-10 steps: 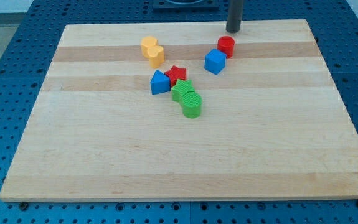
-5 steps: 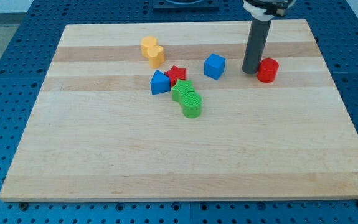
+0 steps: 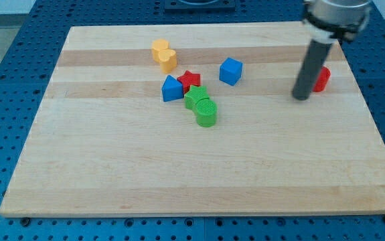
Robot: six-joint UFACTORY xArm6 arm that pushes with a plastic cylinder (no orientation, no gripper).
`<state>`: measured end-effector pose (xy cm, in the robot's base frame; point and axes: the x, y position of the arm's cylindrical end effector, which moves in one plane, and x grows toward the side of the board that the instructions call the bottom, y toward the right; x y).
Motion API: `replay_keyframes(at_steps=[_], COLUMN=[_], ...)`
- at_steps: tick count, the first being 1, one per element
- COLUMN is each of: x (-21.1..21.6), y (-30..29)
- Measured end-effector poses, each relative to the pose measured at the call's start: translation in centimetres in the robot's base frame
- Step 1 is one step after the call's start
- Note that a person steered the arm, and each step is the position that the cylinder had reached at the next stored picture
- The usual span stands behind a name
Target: Separate red circle from blue cube
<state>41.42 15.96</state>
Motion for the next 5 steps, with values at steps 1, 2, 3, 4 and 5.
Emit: replay_keyframes(at_steps=[1, 2, 3, 4, 5], x=[0.1, -2.1, -3.2, -3.3, -3.2], y=[-0.8, -0.8, -0.8, -0.8, 0.3])
